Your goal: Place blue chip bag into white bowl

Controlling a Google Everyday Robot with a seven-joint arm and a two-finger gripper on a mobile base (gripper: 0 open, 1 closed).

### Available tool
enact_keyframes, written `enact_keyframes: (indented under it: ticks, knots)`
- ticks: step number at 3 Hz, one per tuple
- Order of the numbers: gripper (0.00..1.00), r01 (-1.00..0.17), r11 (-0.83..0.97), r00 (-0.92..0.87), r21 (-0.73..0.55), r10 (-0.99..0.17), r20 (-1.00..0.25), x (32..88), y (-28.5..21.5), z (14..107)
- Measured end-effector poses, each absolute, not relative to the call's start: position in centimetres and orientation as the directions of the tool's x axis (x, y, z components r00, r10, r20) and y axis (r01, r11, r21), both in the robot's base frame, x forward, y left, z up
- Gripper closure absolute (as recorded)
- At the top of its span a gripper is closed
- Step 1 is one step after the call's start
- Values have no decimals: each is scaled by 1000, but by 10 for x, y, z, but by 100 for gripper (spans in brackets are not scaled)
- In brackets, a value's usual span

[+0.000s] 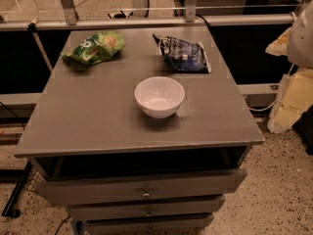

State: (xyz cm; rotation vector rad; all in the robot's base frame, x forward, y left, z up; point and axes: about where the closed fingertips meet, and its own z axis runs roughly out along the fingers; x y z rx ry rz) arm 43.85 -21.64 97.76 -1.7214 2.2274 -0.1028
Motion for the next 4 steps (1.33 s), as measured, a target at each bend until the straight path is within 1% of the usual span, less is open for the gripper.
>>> enact_keyframes:
  ticks: [1,2,3,4]
  knots:
    - [0,-929,270,-220,-254,-952,-211,439,-216,978]
    - [0,-923,279,-208,-266,-941,-266,470,-223,984]
    - [0,-900,290,-172,-327,-923,-345,533,-226,983]
    - [0,-871,302,-136,-387,-906,-402,575,-221,982]
